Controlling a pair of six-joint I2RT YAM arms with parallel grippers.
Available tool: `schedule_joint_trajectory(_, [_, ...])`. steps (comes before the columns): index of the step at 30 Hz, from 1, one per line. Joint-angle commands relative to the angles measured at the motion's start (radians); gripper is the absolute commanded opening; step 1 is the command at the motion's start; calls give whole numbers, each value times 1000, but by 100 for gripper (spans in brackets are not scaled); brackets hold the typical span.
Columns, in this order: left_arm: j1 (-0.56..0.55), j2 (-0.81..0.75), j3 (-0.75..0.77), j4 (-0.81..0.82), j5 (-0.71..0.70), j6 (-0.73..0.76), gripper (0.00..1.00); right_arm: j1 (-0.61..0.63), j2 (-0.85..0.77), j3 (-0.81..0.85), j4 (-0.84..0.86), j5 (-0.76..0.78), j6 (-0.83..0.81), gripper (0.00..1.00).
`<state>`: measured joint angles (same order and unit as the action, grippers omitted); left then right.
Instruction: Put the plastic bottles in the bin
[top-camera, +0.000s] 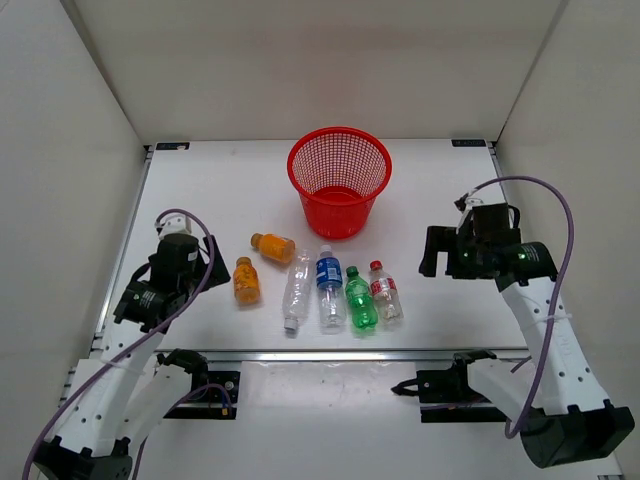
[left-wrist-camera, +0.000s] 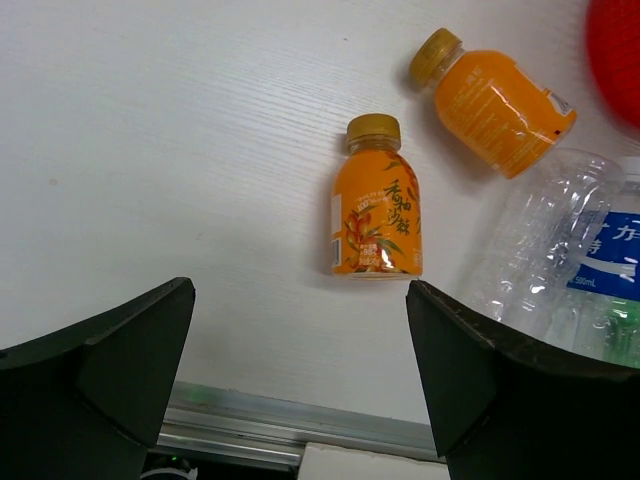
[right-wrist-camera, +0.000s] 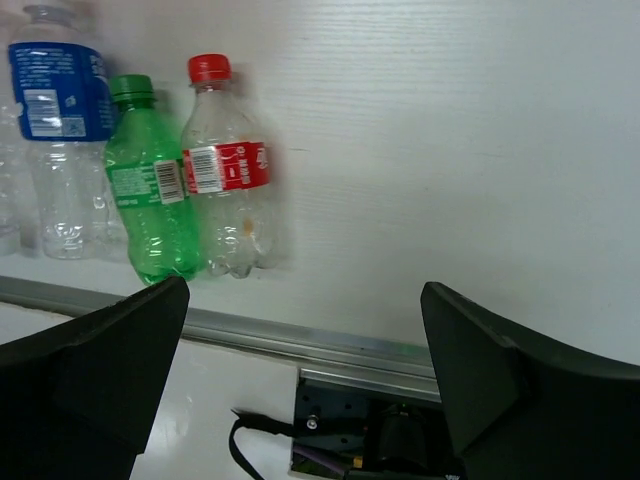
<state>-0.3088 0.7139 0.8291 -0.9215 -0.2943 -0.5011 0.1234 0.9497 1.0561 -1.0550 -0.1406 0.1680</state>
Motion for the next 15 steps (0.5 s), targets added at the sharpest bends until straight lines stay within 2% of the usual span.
schedule_joint_trajectory(1, [5,-10,39,-43,-29,-13,98,88,-55,-7,81,73,56,99])
schedule_joint_trajectory(7, [-15,-40,4,-54,-6,-37,99,229,-85,-140,253,65,145,99])
schedule_joint_trajectory(15, [-33,-87,-76,-50,29,-96,99,360,80,-245,436,139,228,100])
